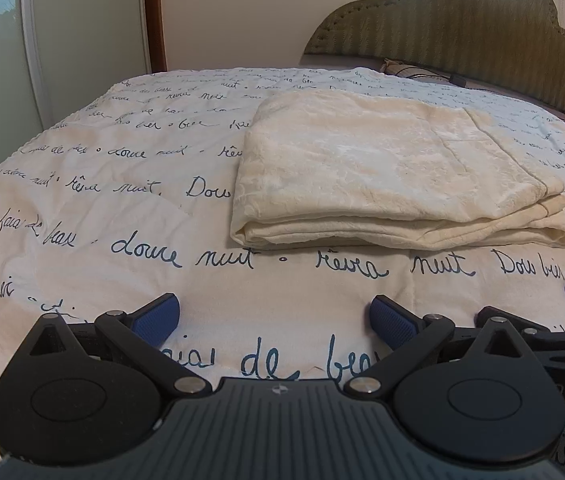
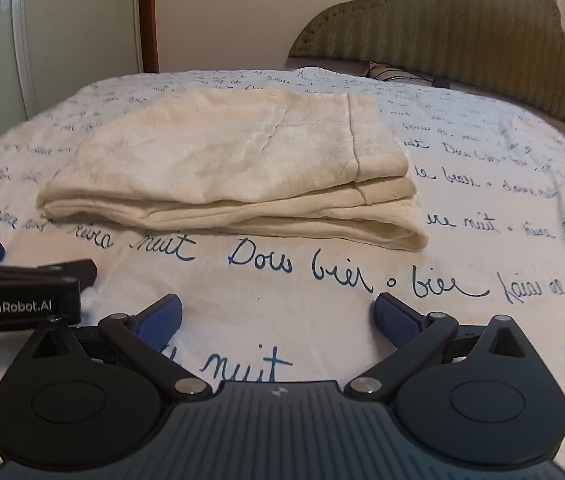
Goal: Fold towel
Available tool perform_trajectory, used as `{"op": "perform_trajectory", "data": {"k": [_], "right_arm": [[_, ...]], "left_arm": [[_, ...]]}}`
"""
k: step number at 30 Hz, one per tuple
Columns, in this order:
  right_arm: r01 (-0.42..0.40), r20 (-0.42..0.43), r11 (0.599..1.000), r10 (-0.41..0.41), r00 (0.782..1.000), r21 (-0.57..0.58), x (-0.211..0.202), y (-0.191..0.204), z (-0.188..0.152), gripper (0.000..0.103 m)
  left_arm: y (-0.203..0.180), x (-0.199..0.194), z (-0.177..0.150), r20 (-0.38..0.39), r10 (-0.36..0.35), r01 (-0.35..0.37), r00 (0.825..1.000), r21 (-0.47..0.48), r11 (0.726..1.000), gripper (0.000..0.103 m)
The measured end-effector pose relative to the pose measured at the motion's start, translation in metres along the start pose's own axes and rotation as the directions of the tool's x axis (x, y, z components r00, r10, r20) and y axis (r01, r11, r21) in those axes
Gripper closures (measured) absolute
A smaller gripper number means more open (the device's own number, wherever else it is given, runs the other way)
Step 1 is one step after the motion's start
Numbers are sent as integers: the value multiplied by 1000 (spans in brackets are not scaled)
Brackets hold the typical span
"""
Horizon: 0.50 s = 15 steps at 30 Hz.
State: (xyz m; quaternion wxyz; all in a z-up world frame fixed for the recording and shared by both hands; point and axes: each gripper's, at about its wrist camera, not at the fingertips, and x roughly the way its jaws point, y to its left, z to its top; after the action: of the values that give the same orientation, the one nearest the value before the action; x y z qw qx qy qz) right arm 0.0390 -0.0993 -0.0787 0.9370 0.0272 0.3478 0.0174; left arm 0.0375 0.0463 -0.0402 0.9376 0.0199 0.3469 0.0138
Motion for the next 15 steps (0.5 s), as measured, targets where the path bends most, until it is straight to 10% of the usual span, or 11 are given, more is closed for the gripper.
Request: {"op": "perform_trajectory", "data": {"k": [15], "right_arm": [[14,24,999,-15,1000,41,-3,-5,-4,0]], "left_arm": [[-1,-1,0,-2,-3,3,1000,-3,1000,0]]}}
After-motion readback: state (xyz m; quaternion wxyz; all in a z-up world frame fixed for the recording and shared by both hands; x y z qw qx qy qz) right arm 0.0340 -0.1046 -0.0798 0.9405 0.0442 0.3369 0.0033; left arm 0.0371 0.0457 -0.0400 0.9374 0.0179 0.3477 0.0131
